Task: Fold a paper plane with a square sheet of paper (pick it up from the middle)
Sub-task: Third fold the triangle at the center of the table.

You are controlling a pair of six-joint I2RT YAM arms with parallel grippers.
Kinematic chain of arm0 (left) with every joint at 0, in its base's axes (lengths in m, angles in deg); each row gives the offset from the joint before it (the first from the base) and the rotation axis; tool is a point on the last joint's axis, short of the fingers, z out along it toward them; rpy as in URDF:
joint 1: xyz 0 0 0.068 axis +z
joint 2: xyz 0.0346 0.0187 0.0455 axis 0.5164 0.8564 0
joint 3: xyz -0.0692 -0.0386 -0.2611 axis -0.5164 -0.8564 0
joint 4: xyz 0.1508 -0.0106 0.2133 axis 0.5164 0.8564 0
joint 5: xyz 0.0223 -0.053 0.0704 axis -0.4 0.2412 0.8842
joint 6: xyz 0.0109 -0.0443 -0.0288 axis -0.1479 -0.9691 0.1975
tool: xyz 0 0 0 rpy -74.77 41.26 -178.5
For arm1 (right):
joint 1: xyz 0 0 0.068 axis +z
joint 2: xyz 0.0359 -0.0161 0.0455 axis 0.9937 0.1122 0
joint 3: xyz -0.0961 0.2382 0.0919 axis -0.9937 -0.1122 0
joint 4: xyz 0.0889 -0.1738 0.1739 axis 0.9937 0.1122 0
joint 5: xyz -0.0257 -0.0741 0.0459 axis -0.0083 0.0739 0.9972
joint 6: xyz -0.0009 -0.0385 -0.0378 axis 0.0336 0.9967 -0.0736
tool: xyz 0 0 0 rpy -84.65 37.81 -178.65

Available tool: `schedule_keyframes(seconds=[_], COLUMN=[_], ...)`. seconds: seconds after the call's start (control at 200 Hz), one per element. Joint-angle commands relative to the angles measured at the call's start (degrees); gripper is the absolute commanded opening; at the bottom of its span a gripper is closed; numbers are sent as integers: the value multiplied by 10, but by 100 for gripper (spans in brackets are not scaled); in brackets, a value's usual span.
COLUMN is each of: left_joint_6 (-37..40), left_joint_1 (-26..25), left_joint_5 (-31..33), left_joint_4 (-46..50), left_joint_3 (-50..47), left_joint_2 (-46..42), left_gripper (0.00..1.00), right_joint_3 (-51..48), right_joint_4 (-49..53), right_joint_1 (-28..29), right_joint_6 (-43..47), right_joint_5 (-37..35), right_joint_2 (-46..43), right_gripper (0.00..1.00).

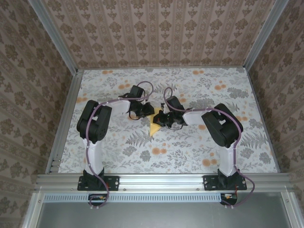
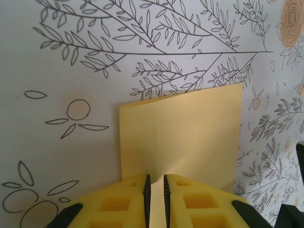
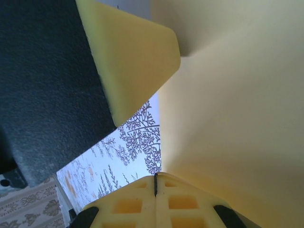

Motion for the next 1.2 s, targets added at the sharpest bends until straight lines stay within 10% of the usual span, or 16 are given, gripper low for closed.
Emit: schedule_keyframes(seconds=[0.0,1.195], left_joint_6=[1,3], left_joint_1=[1,-1], left_joint_5=[3,0], left_joint_4=[17,17], left_joint_3=[11,10], left_joint_2=[15,15], left_gripper=[17,18], right_joint_3=[17,38], right_joint_4=[-3,44], right_joint_1=[3,6], right_joint_6=[15,37], right_joint_5=[1,7], right_joint_2=[16,40], right_gripper=[1,4])
